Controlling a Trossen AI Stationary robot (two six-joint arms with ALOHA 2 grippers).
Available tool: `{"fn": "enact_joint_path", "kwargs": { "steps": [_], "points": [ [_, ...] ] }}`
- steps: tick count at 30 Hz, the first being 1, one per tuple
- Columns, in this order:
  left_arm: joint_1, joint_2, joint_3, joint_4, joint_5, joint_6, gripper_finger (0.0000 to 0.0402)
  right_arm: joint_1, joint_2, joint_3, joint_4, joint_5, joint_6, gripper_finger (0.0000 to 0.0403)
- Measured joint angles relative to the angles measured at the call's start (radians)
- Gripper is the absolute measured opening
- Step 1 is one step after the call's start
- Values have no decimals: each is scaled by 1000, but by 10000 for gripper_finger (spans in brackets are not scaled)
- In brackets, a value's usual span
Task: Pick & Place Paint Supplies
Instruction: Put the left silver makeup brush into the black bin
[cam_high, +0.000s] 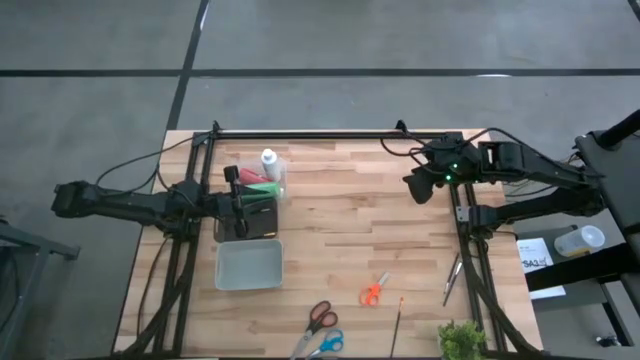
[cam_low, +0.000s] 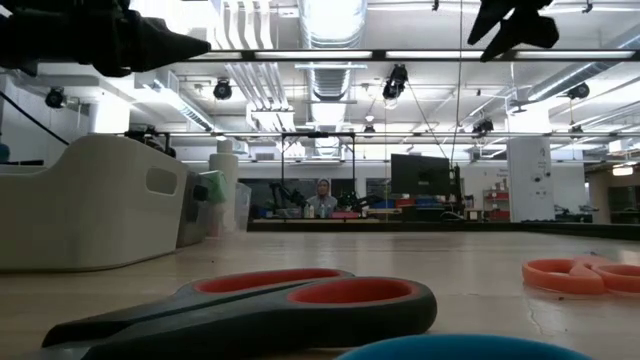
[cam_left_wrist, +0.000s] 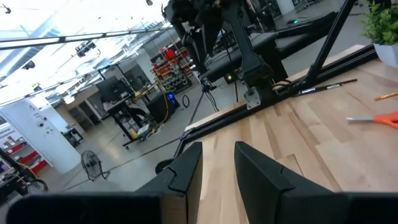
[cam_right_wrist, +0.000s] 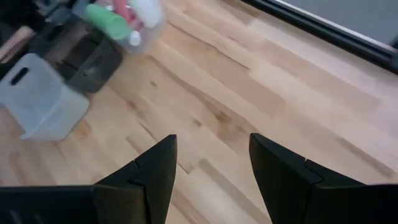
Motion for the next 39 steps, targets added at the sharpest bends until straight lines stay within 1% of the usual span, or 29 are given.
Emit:
{"fn": "enact_joint_path", "kwargs": {
  "steps": [3, 6, 11, 16, 20, 24, 29, 31, 35, 37, 39],
  "points": [
    [0, 0, 0, 0, 0, -1, 100, 7, 35, 30, -83, 25, 44, 196],
    [0, 0, 0, 0, 1, -21, 100, 25, 92, 43, -170, 22, 102, 196],
    [0, 0, 0, 0, 3, -30, 100, 77, 201, 61, -341, -50, 254, 196],
    [0, 0, 0, -1, 3, -30, 100, 161, 282, 68, -461, -58, 396, 196],
    [0, 0, 0, -36, 3, -29, 100, 240, 311, 61, -471, -59, 466, 196],
    [0, 0, 0, -119, 3, -26, 100, 316, 324, 61, -473, -60, 526, 196],
    [0, 1, 0, -221, 3, -26, 100, 400, 326, 60, -477, -68, 543, 196],
    [0, 1, 0, -219, 4, -26, 100, 429, 328, 60, -479, -69, 541, 196],
    [0, 1, 0, -142, 8, -47, 100, 477, 331, 44, -479, -68, 541, 196],
    [2, 1, 1, -96, 7, -84, 100, 496, 335, 19, -482, -72, 557, 196],
    [12, 1, 19, -90, -22, -157, 100, 506, 339, -10, -478, -108, 581, 196]
  ]
}}
